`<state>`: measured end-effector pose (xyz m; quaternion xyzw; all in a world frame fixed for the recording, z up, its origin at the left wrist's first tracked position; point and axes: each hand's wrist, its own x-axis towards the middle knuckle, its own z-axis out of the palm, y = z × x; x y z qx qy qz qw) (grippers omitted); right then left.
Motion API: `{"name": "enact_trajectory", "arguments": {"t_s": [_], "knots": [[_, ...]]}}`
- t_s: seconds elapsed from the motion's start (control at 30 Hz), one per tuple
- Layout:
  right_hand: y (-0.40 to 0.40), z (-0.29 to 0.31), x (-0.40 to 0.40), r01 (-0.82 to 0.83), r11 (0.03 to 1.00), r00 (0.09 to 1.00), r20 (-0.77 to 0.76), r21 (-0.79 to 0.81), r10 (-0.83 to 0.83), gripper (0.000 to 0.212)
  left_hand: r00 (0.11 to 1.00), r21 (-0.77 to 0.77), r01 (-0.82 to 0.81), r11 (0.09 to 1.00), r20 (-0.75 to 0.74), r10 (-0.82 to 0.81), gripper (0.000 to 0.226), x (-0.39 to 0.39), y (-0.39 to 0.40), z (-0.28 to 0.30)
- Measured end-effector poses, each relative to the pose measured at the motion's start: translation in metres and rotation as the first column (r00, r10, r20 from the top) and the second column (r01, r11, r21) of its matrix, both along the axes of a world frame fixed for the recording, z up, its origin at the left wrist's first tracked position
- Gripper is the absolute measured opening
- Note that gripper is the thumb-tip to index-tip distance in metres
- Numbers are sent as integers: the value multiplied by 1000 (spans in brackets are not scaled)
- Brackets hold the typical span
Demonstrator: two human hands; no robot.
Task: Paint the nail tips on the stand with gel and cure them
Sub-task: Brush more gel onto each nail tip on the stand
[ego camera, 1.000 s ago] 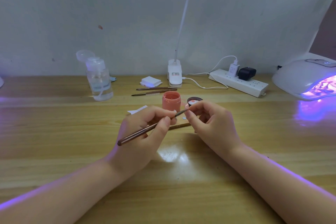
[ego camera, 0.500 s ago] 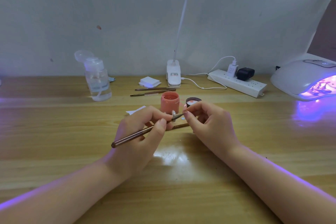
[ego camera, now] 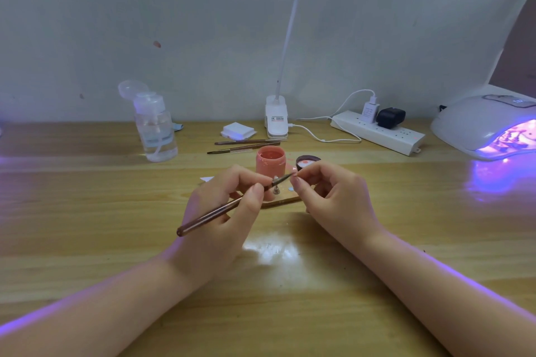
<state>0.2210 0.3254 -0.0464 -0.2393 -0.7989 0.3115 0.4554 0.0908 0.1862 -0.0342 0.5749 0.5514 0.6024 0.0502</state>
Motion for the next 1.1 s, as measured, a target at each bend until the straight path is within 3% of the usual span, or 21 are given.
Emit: {"name": "enact_trajectory", "arguments": {"t_s": [0.17,0.67,0.9,1.1], "knots": [[-1,0,0,-10,1000,1000,-4,-7,10,8,999,-51,-14,999,35,16,15,1,3,-2],[0,0,1,-12,999,1000,0,-35,12,9,995,15,40,999,95,-41,22,-2,3,-4],[0,0,0,-20,1000,1000,-4,-22,20,8,993,-38,10,999,115,-6,11,0,5,-2],[0,0,0,-2,1000,1000,8,-13,2,9,1000,6,18,1000,25,-18,16,0,0,0]]}}
